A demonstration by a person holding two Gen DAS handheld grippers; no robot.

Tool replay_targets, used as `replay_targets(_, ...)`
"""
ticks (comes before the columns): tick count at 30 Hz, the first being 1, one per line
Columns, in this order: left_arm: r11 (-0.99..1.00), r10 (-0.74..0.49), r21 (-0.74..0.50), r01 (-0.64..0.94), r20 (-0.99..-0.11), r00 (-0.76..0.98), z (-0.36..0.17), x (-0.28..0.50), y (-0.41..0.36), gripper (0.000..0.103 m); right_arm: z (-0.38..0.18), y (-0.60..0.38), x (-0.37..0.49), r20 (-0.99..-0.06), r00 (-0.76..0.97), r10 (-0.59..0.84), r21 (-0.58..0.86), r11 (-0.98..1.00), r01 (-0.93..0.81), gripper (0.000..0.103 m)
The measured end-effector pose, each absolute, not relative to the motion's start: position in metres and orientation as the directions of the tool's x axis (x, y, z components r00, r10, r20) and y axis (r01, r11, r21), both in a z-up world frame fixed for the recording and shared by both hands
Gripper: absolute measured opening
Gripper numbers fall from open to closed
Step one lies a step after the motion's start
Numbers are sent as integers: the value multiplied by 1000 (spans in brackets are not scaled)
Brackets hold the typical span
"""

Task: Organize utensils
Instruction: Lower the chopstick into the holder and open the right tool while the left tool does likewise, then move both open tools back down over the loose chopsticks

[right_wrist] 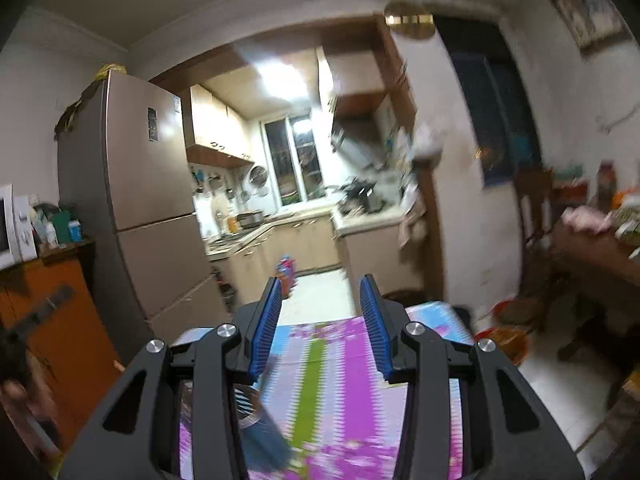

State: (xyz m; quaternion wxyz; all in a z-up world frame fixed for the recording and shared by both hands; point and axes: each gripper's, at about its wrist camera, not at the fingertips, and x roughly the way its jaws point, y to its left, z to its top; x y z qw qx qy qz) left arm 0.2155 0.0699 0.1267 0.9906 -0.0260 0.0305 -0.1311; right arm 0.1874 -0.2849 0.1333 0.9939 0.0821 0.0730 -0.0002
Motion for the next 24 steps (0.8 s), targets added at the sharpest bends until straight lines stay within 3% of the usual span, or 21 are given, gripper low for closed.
replay_targets(4, 968, -221, 115, 222, -22, 975, 128, 142, 73, 34, 128, -297, 129, -154, 986, -70, 33, 997, 76, 39)
replay_targets(9, 928, -254, 236, 287, -161, 954, 86, 75, 65, 34, 89, -287, 59, -261, 963, -68, -74, 996, 50, 39)
replay_targets(11, 905, -307, 217, 367, -265, 914, 55, 50, 61, 34, 69, -276, 39, -319, 947, -32, -80, 997, 6, 36)
replay_targets(14, 860, -383, 152, 488, -439, 813, 3, 30, 46, 24, 26, -247, 17, -446, 893, 62, -44, 995, -91, 31)
replay_targets(17, 838, -424, 59, 543, -556, 715, -52, 11, 33, 18, -12, -223, 5, -531, 838, 126, 2, 989, -147, 27)
replay_targets(19, 827, -469, -28, 562, -587, 660, -71, 6, 30, 18, -38, -208, 0, -578, 795, 181, 55, 982, -183, 27)
replay_targets(24, 832, -493, -114, 543, -599, 630, -97, -1, 23, 18, -76, -178, -15, -625, 752, 210, 83, 976, -203, 27)
